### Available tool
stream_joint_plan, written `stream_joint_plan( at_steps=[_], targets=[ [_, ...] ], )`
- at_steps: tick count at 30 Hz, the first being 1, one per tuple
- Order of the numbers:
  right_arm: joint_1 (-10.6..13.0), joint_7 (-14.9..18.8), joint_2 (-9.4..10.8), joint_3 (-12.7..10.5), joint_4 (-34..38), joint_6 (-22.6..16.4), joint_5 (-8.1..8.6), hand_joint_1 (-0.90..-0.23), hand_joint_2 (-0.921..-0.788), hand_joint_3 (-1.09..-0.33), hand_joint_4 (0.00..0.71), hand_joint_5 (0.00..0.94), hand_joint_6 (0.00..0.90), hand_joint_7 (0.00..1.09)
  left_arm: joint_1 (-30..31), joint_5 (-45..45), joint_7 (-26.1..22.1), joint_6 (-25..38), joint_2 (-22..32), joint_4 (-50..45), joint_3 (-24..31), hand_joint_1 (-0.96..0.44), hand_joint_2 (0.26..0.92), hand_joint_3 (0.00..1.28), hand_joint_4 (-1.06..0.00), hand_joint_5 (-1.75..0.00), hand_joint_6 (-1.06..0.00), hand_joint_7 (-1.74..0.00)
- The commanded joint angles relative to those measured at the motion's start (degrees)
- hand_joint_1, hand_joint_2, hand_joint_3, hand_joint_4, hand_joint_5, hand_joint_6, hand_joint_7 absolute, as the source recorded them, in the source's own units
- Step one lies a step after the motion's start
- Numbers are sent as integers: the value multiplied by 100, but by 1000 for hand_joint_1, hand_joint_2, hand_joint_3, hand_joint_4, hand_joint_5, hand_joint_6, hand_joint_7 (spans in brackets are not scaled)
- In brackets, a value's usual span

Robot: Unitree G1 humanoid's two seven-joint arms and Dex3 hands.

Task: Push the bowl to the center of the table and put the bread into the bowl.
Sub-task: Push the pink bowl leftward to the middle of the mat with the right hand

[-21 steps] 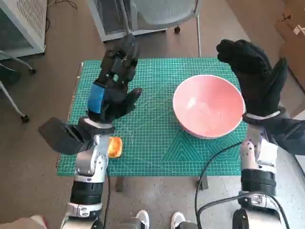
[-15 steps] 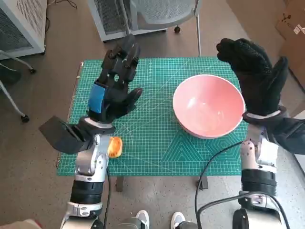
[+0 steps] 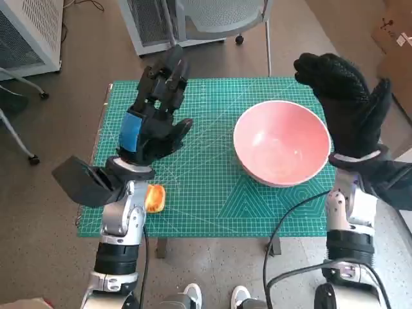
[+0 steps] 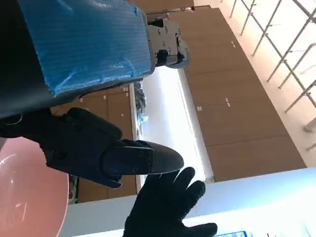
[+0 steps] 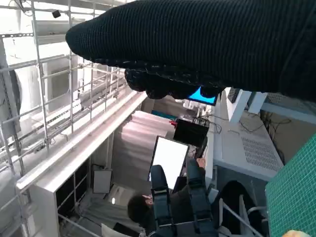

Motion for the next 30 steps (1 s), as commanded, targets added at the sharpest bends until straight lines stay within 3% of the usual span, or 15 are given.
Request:
stream_joint_plan(
  at_steps=[1,18,24,30],
  targets=[
    [170,-20,36,4,-11,33,-8,-649,-921,-656,263,0,389,6,2,29,-45,-58,29,-103,-21,-499,848,326,-6,-2,1,-428],
    [222,-42,34,-23,-30,30,15,-639,-921,-659,259,0,397,9,93,63,7,-28,73,-236,-11,-502,853,328,-5,-1,1,-428],
    [191,38,-103,-142,161,-37,67,-656,-921,-661,257,0,387,5,131,64,22,-47,46,-234,-22,-505,853,327,-6,-1,1,-429],
    [3,65,-390,-374,834,-288,-3,-627,-921,-689,221,0,332,0,182,51,31,-35,21,-293,-33,-503,854,329,-3,0,1,-425]
  ],
)
